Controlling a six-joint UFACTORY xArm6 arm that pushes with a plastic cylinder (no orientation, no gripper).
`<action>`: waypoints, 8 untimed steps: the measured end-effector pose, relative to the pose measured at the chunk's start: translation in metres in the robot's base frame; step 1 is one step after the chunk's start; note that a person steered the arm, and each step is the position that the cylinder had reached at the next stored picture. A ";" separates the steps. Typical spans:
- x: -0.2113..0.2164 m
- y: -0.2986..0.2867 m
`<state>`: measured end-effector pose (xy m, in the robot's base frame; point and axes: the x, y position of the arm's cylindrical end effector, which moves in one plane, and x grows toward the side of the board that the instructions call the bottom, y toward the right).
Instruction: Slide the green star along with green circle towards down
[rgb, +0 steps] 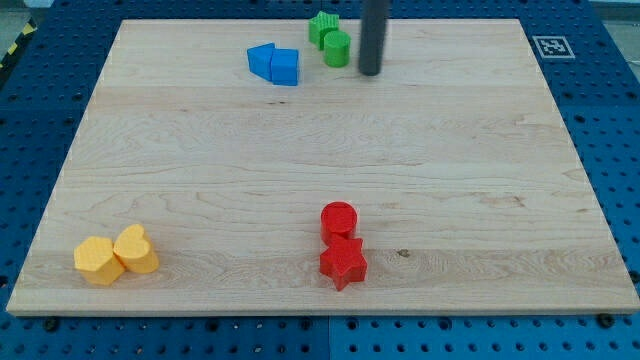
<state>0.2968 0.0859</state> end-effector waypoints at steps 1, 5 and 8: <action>-0.027 0.013; -0.104 -0.050; -0.104 -0.091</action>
<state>0.1930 -0.0053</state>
